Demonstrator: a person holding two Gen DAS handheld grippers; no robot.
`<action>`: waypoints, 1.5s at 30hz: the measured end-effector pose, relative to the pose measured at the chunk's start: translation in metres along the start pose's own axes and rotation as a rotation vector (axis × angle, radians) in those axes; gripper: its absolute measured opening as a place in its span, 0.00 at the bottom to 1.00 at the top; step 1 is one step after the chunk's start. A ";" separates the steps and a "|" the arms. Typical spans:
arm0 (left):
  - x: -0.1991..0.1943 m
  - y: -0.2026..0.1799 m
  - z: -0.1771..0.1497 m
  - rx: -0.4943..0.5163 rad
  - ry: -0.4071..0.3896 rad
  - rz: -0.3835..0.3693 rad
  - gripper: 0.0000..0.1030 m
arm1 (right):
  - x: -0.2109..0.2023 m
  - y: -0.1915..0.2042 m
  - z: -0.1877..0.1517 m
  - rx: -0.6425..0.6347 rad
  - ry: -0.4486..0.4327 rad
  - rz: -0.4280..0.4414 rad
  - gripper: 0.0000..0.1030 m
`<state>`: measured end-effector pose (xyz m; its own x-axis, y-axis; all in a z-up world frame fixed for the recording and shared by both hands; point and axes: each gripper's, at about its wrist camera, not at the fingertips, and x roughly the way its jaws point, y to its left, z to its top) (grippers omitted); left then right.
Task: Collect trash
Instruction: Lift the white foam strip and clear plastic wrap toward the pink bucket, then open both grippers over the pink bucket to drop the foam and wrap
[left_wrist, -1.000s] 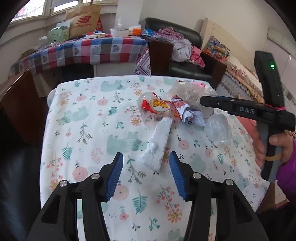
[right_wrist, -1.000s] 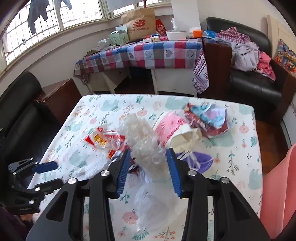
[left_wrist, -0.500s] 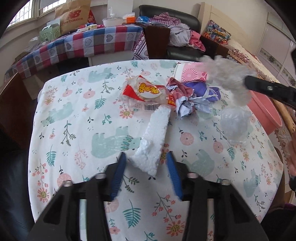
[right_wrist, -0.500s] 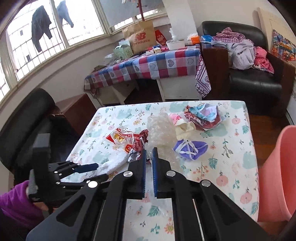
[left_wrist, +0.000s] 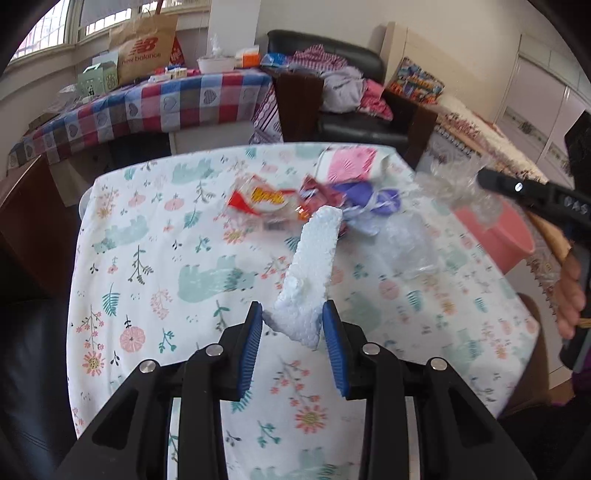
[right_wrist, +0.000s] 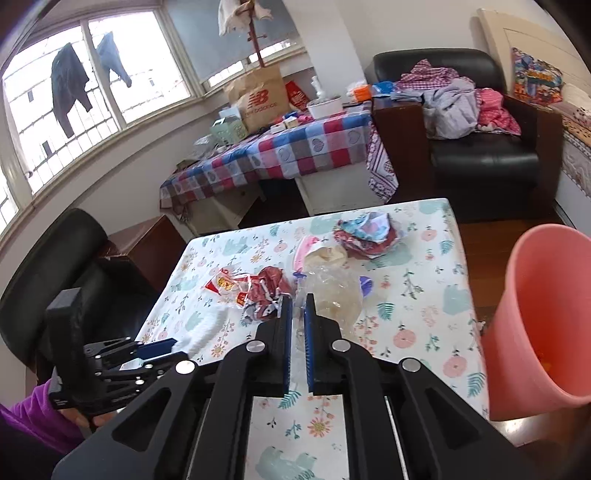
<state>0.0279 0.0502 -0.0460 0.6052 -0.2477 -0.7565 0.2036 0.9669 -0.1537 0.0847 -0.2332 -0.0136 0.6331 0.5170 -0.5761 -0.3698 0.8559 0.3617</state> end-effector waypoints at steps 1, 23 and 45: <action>-0.004 -0.003 0.002 0.000 -0.012 -0.005 0.32 | -0.004 -0.002 0.000 0.004 -0.008 -0.003 0.06; -0.001 -0.139 0.077 0.174 -0.147 -0.222 0.32 | -0.101 -0.103 -0.012 0.180 -0.235 -0.269 0.06; 0.086 -0.275 0.112 0.261 -0.001 -0.282 0.32 | -0.111 -0.174 -0.044 0.326 -0.243 -0.399 0.06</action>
<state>0.1105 -0.2435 0.0025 0.4984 -0.5020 -0.7068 0.5510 0.8129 -0.1889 0.0492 -0.4386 -0.0446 0.8334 0.1033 -0.5429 0.1343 0.9151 0.3802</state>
